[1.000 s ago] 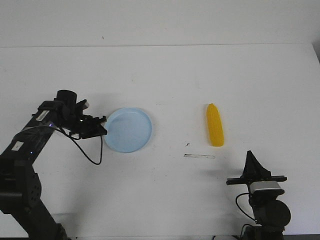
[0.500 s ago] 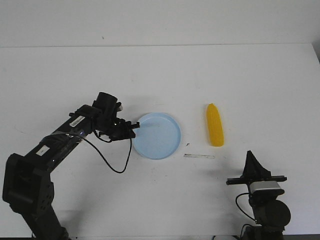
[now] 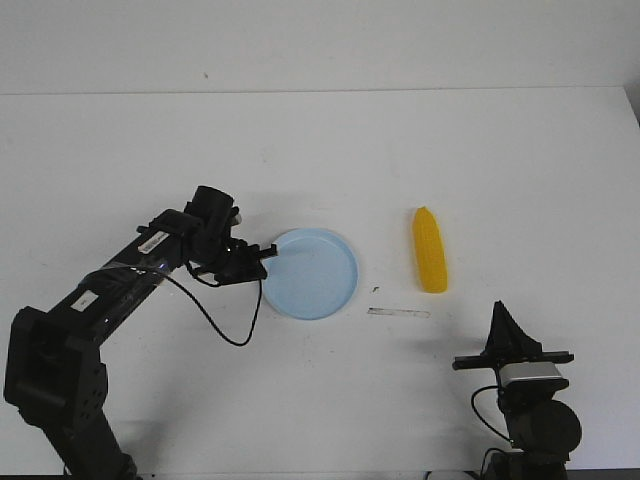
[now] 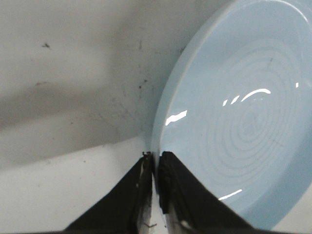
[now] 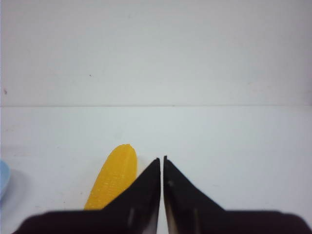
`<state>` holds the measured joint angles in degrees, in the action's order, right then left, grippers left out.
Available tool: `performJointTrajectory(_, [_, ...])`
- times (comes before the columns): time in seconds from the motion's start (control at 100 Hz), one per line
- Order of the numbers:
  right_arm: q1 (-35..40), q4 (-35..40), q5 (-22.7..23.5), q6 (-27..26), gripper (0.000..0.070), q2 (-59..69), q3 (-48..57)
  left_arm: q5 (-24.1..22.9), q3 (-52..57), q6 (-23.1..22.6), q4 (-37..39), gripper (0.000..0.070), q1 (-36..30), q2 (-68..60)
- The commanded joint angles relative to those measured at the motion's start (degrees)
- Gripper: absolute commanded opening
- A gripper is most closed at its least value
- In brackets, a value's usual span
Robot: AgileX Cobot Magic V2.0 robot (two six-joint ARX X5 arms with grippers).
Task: Place corn on plate with both arms
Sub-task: 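Slide the plate further toward the corn with the left gripper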
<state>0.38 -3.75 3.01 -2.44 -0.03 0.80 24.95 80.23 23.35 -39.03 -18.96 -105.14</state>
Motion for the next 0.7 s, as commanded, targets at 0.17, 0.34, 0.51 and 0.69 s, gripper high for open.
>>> performJointTrajectory(0.17, [0.0,-0.7,0.0,-0.5,0.0015,0.1,-0.1,0.1,1.0,-1.0,-0.1,0.0013,1.1,-0.1])
performJointTrajectory(0.34, [0.0,-0.7,0.0,-0.5,0.0015,0.1,-0.1,0.1,1.0,-1.7,-0.3,0.0054,0.5,-0.1])
performJointTrajectory(0.51, [0.0,-0.7,0.0,-0.5,0.0015,0.1,-0.1,0.2,1.0,-2.0,-0.3,0.0055,0.1,-0.1])
performJointTrajectory(0.69, [0.0,-0.7,0.0,-0.5,0.0015,0.1,-0.1,0.2,1.0,-2.8,-0.3,0.0265,-0.2,-0.1])
